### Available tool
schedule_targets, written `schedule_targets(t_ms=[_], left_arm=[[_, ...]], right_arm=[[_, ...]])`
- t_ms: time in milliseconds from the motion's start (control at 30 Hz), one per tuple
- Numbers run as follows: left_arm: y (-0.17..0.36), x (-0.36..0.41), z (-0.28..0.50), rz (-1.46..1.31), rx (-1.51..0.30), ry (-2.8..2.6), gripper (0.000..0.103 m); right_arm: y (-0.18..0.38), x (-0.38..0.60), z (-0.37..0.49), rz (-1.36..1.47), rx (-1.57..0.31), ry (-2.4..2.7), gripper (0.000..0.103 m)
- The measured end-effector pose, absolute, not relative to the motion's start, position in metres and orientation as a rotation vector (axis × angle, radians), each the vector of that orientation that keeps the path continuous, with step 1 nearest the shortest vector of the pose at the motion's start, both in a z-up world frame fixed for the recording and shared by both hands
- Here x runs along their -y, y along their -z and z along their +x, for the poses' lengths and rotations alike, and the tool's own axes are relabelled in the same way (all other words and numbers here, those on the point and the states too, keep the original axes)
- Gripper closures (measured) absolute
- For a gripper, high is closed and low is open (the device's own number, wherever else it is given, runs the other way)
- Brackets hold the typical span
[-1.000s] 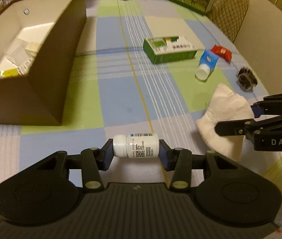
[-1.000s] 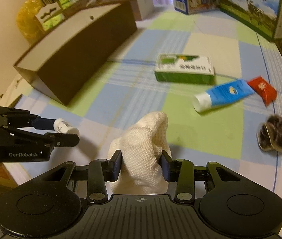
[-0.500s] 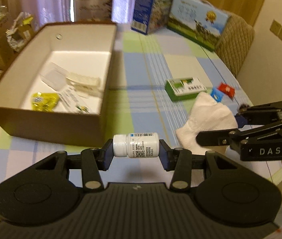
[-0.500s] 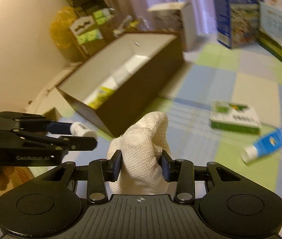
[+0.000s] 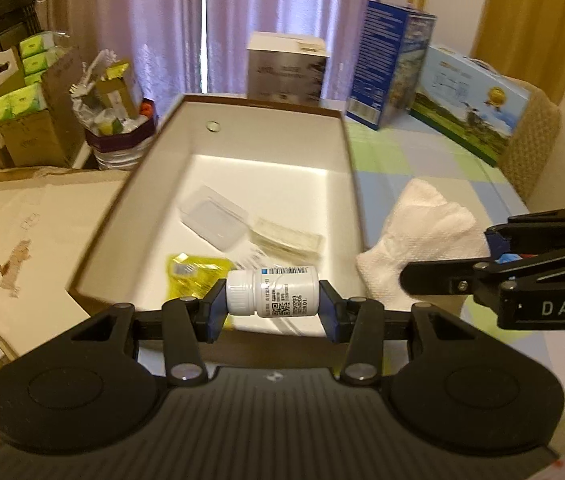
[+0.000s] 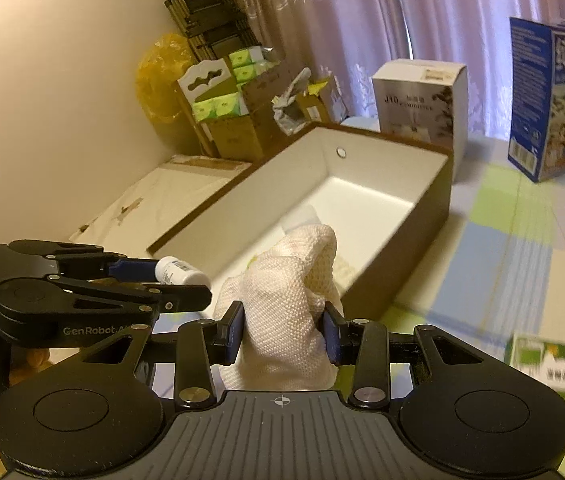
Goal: Organize objects
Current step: 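Carry the pill bottle and white cloth with both grippers over the brown box, then open both grippers to drop the pill bottle and white cloth into the box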
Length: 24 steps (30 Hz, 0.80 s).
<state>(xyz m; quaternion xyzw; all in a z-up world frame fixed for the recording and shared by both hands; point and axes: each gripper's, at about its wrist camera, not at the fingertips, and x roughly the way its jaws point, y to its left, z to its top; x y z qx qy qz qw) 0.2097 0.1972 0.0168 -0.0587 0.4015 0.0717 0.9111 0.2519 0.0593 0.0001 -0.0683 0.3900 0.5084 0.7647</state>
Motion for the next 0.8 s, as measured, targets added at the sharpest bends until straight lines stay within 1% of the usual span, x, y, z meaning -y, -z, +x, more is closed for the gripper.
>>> schedule_targets(t_ms=[433,800], left_arm=[[0.005,-0.259,0.306,-0.073,-0.864,-0.14,0.062],[0.033,-0.281,0.388,-0.05,-0.905,-0.102,0.062]], right_arm=[[0.026,-0.14,0.321,-0.214,-0.852,-0.977,0.066],[0.048,-0.179,0.381,-0.25,-0.867,-0.928,0.065]])
